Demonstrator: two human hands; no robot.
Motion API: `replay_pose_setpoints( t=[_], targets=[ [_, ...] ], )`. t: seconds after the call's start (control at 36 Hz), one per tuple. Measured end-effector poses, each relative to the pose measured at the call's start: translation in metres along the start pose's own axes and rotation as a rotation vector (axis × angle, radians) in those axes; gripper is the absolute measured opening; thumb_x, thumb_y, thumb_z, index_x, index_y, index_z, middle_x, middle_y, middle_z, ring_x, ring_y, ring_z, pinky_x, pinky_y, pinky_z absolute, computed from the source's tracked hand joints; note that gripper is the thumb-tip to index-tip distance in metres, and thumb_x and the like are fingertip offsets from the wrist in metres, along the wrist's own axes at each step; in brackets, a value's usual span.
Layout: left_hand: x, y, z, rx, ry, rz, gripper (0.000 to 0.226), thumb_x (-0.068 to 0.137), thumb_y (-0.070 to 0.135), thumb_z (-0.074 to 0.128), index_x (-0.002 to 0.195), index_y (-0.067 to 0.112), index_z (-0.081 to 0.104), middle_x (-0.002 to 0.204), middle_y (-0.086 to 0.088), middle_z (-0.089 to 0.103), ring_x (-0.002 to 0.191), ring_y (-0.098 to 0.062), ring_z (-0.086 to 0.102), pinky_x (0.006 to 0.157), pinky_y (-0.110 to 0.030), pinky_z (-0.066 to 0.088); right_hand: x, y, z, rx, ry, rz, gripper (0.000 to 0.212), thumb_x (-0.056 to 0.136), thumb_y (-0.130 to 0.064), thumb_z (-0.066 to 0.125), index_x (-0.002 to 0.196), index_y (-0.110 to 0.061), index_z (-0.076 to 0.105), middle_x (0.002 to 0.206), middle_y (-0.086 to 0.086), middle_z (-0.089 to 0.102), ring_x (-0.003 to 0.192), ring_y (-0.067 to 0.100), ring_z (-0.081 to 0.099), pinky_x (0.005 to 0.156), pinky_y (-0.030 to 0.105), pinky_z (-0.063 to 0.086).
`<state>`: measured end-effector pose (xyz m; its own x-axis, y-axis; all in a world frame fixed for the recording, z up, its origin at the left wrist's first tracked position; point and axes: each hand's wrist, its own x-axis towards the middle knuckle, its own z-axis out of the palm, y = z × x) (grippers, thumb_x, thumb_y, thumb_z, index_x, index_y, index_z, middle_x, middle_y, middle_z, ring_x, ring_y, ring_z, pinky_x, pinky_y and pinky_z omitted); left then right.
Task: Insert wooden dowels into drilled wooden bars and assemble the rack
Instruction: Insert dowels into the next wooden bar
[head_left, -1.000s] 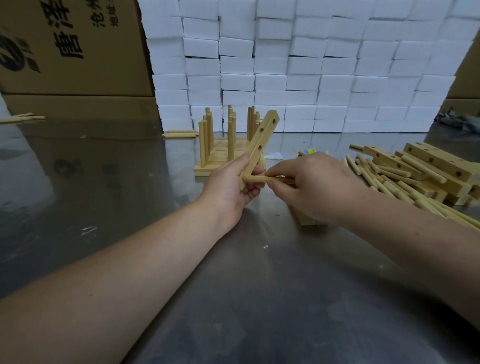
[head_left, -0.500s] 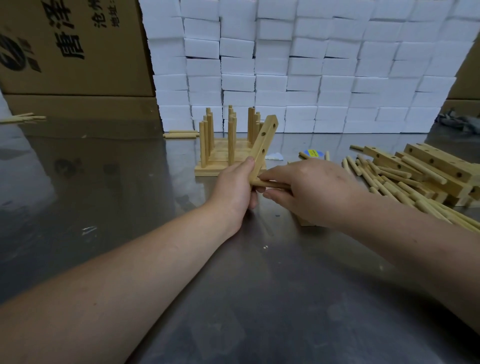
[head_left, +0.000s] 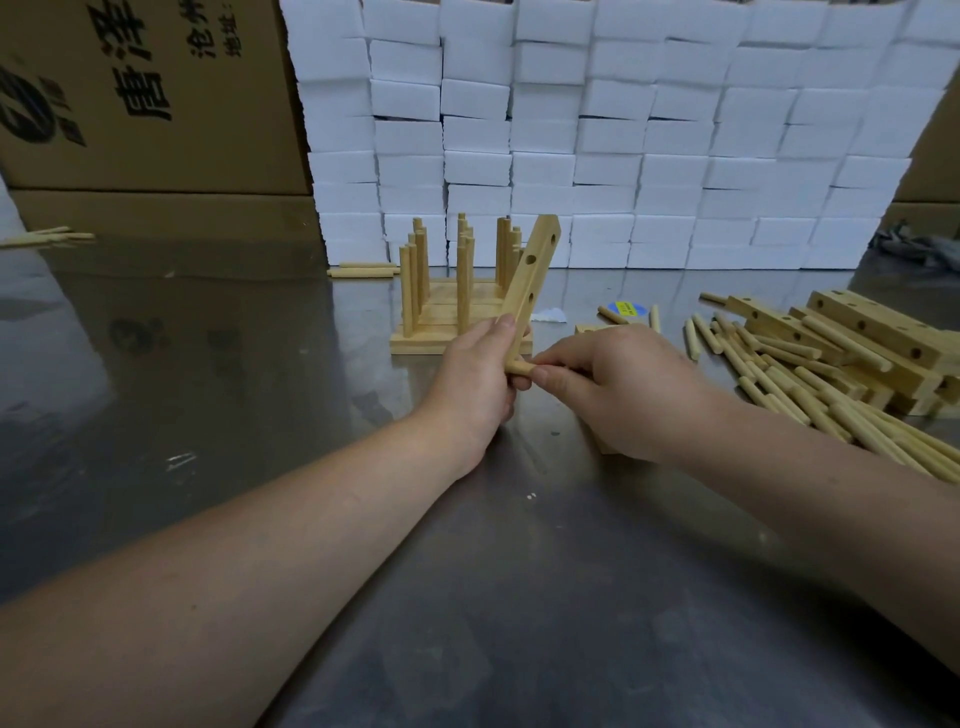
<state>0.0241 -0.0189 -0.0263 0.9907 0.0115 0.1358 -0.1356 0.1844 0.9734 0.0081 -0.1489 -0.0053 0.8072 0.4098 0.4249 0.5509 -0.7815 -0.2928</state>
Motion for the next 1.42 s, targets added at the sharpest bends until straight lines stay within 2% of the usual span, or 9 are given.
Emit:
replay_pose_setpoints(
  t=[0.17, 0.31, 0.42, 0.56, 0.69, 0.78, 1.0, 1.14, 1.42],
  targets=[
    [0.0, -0.001, -0.001, 0.072, -0.015, 0.041, 0.021, 0.098, 0.025, 0.041, 0.086, 0.015, 0.056, 0.05, 0.003, 0.044, 0.032, -0.003, 0.037, 0.039, -0.018, 0.025, 0.002, 0.001, 0.0, 0.159, -0.013, 0.046, 0.023, 0.09, -0.034, 0.052, 0.073, -0.042, 0.065, 0.056, -0.002, 0.056, 0.054, 0.009, 0.048, 0.05, 0.02, 0.035],
    [0.002, -0.005, -0.005, 0.122, 0.002, 0.067, 0.016, 0.095, 0.023, 0.049, 0.083, 0.018, 0.058, 0.041, 0.013, 0.046, 0.035, -0.002, 0.041, 0.04, -0.019, 0.029, 0.003, -0.005, -0.002, 0.08, -0.053, 0.067, 0.024, 0.09, -0.038, 0.049, 0.083, -0.031, 0.07, 0.047, -0.028, 0.05, 0.05, -0.012, 0.046, 0.049, 0.009, 0.034],
    [0.004, -0.004, -0.005, 0.086, 0.03, 0.041, 0.016, 0.094, 0.024, 0.05, 0.082, 0.019, 0.059, 0.046, 0.009, 0.047, 0.033, -0.002, 0.04, 0.039, -0.018, 0.029, 0.005, -0.011, -0.014, 0.074, -0.02, 0.136, 0.042, 0.081, -0.061, 0.034, 0.055, -0.036, 0.056, 0.045, -0.015, 0.052, 0.048, 0.002, 0.048, 0.047, 0.024, 0.031],
    [0.006, -0.004, -0.006, 0.055, 0.057, 0.005, 0.016, 0.095, 0.028, 0.049, 0.085, 0.021, 0.059, 0.059, -0.002, 0.045, 0.031, -0.004, 0.037, 0.04, -0.02, 0.03, 0.015, 0.005, -0.042, 0.04, 0.133, 0.28, 0.045, 0.093, -0.045, 0.033, 0.091, -0.014, 0.065, 0.075, 0.002, 0.066, 0.069, 0.019, 0.061, 0.064, 0.029, 0.047],
    [0.006, -0.005, -0.005, 0.069, 0.033, 0.024, 0.018, 0.094, 0.025, 0.052, 0.079, 0.018, 0.058, 0.057, -0.002, 0.045, 0.031, -0.003, 0.038, 0.04, -0.02, 0.03, 0.033, 0.061, -0.059, -0.44, 0.009, 0.558, 0.026, 0.089, -0.02, 0.037, 0.086, -0.013, 0.062, 0.075, 0.006, 0.061, 0.065, 0.021, 0.053, 0.054, 0.025, 0.034],
    [0.006, -0.005, -0.005, 0.069, 0.033, 0.024, 0.017, 0.095, 0.025, 0.051, 0.081, 0.018, 0.059, 0.059, -0.003, 0.045, 0.03, -0.003, 0.039, 0.041, -0.021, 0.029, 0.033, 0.094, -0.058, -0.556, -0.119, 0.667, 0.016, 0.085, -0.013, 0.043, 0.079, -0.01, 0.057, 0.077, 0.008, 0.058, 0.07, 0.025, 0.055, 0.066, 0.03, 0.044],
    [0.005, -0.004, -0.004, 0.099, 0.032, 0.025, 0.017, 0.094, 0.026, 0.052, 0.08, 0.018, 0.058, 0.061, -0.001, 0.046, 0.031, -0.002, 0.041, 0.042, -0.021, 0.03, 0.021, 0.122, -0.046, -0.713, -0.317, 0.668, 0.026, 0.087, -0.023, 0.058, 0.065, -0.013, 0.05, 0.069, 0.003, 0.053, 0.061, 0.014, 0.049, 0.048, 0.024, 0.032],
    [0.004, -0.003, -0.004, 0.1, 0.024, 0.018, 0.017, 0.094, 0.025, 0.052, 0.081, 0.018, 0.058, 0.062, -0.001, 0.045, 0.031, -0.002, 0.041, 0.042, -0.021, 0.029, 0.019, 0.12, -0.045, -0.738, -0.371, 0.658, 0.027, 0.086, -0.028, 0.06, 0.066, -0.016, 0.047, 0.072, 0.002, 0.054, 0.064, 0.014, 0.05, 0.055, 0.025, 0.038],
    [0.002, -0.001, -0.005, 0.067, -0.009, -0.008, 0.019, 0.096, 0.024, 0.048, 0.093, 0.009, 0.06, 0.061, -0.005, 0.042, 0.032, -0.003, 0.04, 0.046, -0.024, 0.026, 0.028, 0.099, -0.055, -0.548, -0.143, 0.602, 0.014, 0.089, -0.013, 0.052, 0.089, -0.005, 0.064, 0.081, 0.011, 0.061, 0.072, 0.024, 0.057, 0.058, 0.028, 0.044]
  ],
)
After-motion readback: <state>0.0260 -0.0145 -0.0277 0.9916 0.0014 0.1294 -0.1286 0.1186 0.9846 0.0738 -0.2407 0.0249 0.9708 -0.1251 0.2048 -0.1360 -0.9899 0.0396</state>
